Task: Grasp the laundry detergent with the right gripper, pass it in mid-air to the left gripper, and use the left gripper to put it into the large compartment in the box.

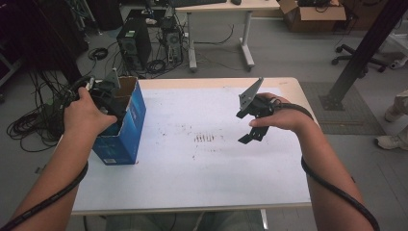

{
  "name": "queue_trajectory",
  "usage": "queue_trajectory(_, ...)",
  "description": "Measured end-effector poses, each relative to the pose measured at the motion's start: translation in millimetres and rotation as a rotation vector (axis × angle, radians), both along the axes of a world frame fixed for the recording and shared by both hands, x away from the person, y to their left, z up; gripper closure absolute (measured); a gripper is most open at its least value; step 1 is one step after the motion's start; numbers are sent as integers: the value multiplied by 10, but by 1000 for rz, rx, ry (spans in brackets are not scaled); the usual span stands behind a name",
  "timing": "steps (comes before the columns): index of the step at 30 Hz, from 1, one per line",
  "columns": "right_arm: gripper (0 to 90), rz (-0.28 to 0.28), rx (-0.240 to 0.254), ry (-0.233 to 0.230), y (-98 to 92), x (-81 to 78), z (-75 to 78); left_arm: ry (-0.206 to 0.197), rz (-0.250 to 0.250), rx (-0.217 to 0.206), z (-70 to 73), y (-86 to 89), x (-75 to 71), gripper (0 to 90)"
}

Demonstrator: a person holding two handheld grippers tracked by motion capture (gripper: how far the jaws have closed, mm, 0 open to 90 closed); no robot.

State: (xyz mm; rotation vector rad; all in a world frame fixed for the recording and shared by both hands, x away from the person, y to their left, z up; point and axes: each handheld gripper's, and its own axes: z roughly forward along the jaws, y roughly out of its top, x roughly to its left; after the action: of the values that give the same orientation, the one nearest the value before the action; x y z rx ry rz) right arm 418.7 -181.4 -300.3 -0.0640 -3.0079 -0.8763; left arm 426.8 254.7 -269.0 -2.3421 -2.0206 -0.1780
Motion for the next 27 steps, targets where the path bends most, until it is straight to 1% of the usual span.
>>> queue_trajectory(7, 28, -1, 6, -4, -11, -6, 15, -19, 8, 8, 116, -7, -43, 243)
queue_trajectory(14, 28, 5, 7, -14, -5, -14, 60, -38, -4, 14, 241, -51, -71, 236)
queue_trajectory(17, 29, 6, 9, -16, -3, -17, 68, -43, -9, 16, 279, -71, -75, 219)
queue_trajectory(22, 27, 2, 10, -17, -16, -17, 75, -33, -32, 35, 355, -97, -80, 212)
queue_trajectory(24, 27, 1, 10, -17, -20, -17, 75, -37, -58, 51, 391, -114, -95, 210)
queue_trajectory(27, 27, 1, 13, -15, -25, -15, 73, -37, -90, 57, 447, -128, -113, 191)
